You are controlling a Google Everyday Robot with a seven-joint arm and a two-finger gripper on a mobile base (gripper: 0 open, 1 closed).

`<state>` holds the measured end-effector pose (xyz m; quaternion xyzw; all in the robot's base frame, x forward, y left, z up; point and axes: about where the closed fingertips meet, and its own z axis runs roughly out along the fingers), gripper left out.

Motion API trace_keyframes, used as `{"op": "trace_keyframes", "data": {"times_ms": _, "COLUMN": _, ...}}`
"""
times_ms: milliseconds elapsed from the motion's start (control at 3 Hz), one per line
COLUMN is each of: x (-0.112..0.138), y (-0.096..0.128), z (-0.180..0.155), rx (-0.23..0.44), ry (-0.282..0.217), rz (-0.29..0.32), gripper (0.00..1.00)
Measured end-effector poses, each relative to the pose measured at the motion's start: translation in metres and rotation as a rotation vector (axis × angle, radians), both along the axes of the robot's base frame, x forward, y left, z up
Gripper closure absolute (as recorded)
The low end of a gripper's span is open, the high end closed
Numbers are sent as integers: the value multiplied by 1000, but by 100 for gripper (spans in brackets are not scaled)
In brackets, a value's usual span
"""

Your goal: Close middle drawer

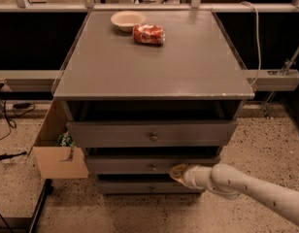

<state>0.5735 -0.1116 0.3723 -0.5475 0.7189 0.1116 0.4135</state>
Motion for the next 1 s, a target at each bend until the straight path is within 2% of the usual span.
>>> {"op": "trace_keyframes", "data": {"times_ms": 333, "x": -22, "y": -5, "z": 9, "rx": 15, "ry": 70, "rz": 31, "gripper": 100}}
{"op": "trace_keyframes", "data": {"times_ms": 667, "x": -47, "y": -13, "z": 17, "rx": 34, "ry": 172, "rz": 47, "gripper": 100}}
{"op": "trace_keyframes", "data": {"times_ms": 1000, "x": -53, "y": -13, "z": 18, "rx": 42, "ry": 196, "rz": 58, "gripper": 85}}
